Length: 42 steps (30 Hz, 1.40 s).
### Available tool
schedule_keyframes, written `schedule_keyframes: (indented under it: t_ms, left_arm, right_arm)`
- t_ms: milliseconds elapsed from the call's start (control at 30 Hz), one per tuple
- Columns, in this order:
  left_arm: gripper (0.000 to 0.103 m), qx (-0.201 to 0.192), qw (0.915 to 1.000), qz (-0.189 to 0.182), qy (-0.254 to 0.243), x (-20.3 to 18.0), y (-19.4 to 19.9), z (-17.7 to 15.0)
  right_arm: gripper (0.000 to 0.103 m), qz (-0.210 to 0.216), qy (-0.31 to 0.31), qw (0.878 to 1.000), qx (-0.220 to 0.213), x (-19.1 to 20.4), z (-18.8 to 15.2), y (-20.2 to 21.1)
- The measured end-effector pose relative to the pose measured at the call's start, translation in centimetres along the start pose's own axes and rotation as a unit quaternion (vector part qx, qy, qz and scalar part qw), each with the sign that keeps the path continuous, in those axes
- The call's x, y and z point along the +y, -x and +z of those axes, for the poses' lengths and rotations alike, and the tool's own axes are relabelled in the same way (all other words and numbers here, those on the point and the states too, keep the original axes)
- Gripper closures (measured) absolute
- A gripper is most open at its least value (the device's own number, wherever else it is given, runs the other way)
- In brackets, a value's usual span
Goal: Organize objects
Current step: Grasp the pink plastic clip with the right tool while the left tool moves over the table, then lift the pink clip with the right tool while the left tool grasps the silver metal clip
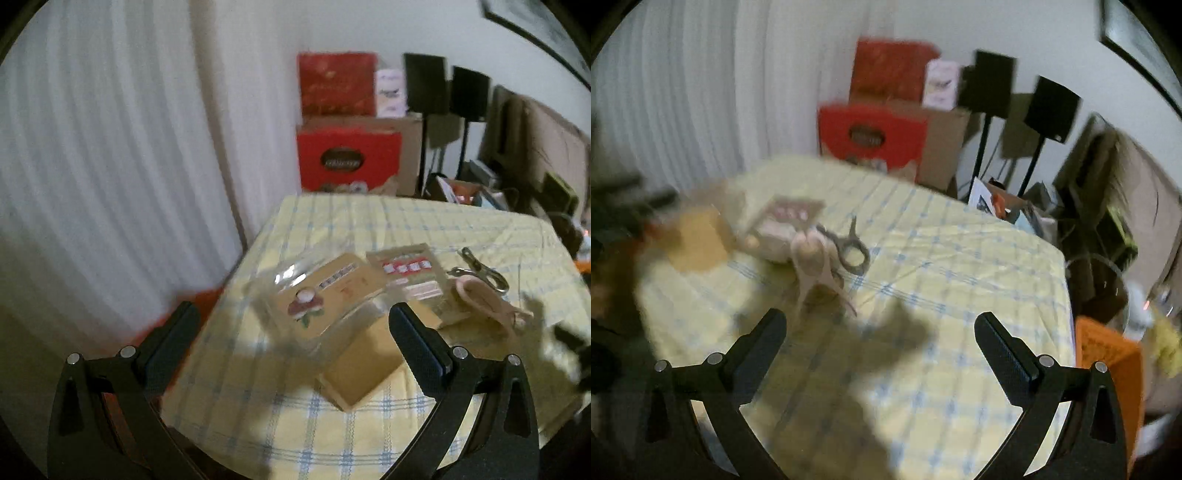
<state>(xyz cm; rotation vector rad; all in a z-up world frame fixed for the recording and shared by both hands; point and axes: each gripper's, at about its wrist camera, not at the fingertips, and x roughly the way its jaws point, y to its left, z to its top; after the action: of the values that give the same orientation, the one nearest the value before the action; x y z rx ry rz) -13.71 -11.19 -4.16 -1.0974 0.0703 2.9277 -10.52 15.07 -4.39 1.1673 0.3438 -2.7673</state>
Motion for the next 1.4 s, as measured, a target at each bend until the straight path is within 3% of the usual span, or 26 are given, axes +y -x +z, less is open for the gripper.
schedule_keyframes:
  t_ms: [133,300,533,600,667,733,800,933,1033,1067,1133,1200,1300,1400]
  left_arm:
    - [0.001,0.021,0.9957,-0.078,0.046,1.7,-0.9,-0.5]
    - [0.001,0.009,0.9903,-0.126,0.059,2.2,-0.3,-0.3]
    - [0.001,-0.013,0.9947,-0.098,0.03,1.2,0.5,0.1]
    - [0.001,-0.017,0.9937,-0.103,0.04,1.2,0.7,0.1]
    - [0.001,-0.024,0.9968,-0.069,0.033,0.7,1.3,0.2]
    - [0.001,-0.027,0.9981,-0.054,0.009,-0.1,2.0,0.3]
    - [0.001,-0.033,0.9975,-0.062,-0.008,-1.1,2.7,0.6]
    - [0.001,-0.046,0.995,-0.089,-0.008,-3.3,4.6,1.5]
    - [0.0,-0.075,0.9908,-0.111,0.015,-5.5,6.8,3.1]
    - [0.0,-0.07,0.9878,-0.133,0.041,-6.1,6.7,3.6]
    - [0.001,-0.017,0.9788,-0.188,0.078,-7.7,5.1,4.4]
    - [0.007,0.021,0.968,-0.237,0.08,-10.0,3.4,4.5]
    - [0.009,0.033,0.9762,-0.208,0.051,-13.4,1.6,3.9]
    - [0.008,0.085,0.9778,-0.186,0.043,-15.9,-1.7,3.4]
  right_arm:
    - [0.0,0.012,0.029,0.999,0.034,2.8,1.1,-4.9]
    - [0.0,0.042,0.018,0.997,0.063,3.7,1.8,-8.5]
    - [0.012,0.042,0.026,0.997,0.054,5.3,2.2,-9.5]
    - [0.03,0.054,0.024,0.997,0.053,5.4,2.4,-9.4]
    - [0.051,0.076,0.002,0.995,0.057,5.1,2.3,-9.3]
    - [0.052,0.083,-0.028,0.994,0.065,4.4,1.9,-8.9]
    - [0.052,0.076,-0.051,0.994,0.059,3.9,1.1,-8.0]
    - [0.052,0.071,-0.107,0.99,0.053,2.2,-0.6,-6.1]
    - [0.052,0.037,-0.166,0.985,0.038,-0.8,-2.5,-3.8]
    - [0.052,0.027,-0.188,0.981,0.035,-2.0,-3.0,-3.2]
    - [0.052,0.011,-0.219,0.975,0.031,-3.7,-3.7,-2.0]
    - [0.052,-0.019,-0.218,0.975,0.029,-4.7,-3.8,-0.7]
    - [0.052,-0.045,-0.226,0.973,0.01,-6.0,-3.9,1.9]
    - [0.052,-0.056,-0.244,0.968,0.002,-7.1,-4.3,3.2]
